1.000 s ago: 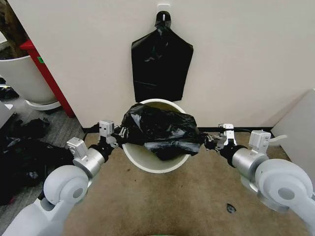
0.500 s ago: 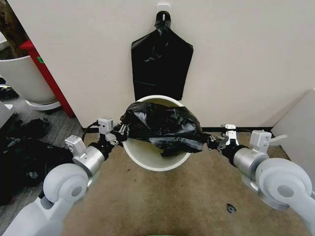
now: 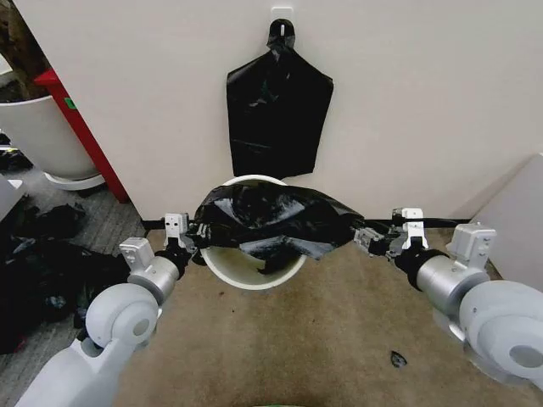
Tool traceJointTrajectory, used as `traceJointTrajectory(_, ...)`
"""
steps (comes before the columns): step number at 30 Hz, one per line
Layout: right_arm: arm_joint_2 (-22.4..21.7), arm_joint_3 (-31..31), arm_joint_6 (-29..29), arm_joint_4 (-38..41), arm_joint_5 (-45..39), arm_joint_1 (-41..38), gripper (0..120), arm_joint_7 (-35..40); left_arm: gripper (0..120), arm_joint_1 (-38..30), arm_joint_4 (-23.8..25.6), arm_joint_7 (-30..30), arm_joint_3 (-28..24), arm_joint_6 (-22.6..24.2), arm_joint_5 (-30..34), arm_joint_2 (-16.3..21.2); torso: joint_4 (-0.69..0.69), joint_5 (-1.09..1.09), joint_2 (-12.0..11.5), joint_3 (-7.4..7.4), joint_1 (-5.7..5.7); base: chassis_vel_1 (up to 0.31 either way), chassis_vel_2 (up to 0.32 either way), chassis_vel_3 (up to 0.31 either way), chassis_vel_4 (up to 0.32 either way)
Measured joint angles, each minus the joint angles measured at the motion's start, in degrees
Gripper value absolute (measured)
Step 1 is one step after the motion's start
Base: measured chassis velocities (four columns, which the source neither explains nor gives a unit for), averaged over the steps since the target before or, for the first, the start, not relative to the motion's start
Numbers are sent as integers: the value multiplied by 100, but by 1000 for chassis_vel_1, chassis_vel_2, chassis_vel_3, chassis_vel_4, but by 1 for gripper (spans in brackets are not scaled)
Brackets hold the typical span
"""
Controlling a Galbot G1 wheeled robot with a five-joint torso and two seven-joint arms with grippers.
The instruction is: Place the garbage bag over the trash bin.
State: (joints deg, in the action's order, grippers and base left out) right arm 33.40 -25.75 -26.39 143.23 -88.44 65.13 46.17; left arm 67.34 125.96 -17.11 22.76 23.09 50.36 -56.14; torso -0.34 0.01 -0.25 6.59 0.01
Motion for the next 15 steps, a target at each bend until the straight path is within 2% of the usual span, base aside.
traceJointTrajectory(5,44,-256,320,16,-682,16,90,179,1,22,58,-152,-6,-1,80,-23,0,0,0,0,0,0,0,0,0)
traceJointTrajectory(8,81,-315,618,16,-1139,-26,97,188,1,-20,64,-243,-29,-80,97,-25,0,0,0,0,0,0,0,0,0)
traceJointTrajectory(11,124,-325,865,15,-1630,-100,100,161,1,-42,57,-250,-76,-254,54,-24,0,0,0,0,0,0,0,0,0)
traceJointTrajectory(13,174,-280,962,14,-2052,-190,100,-130,1,33,59,-208,-88,-448,-51,-19,-3,0,0,0,0,0,0,0,0)
traceJointTrajectory(15,229,-136,1020,13,-2342,-315,100,-456,1,154,83,-137,-99,-638,-193,-22,1,0,0,0,0,0,0,0,0)
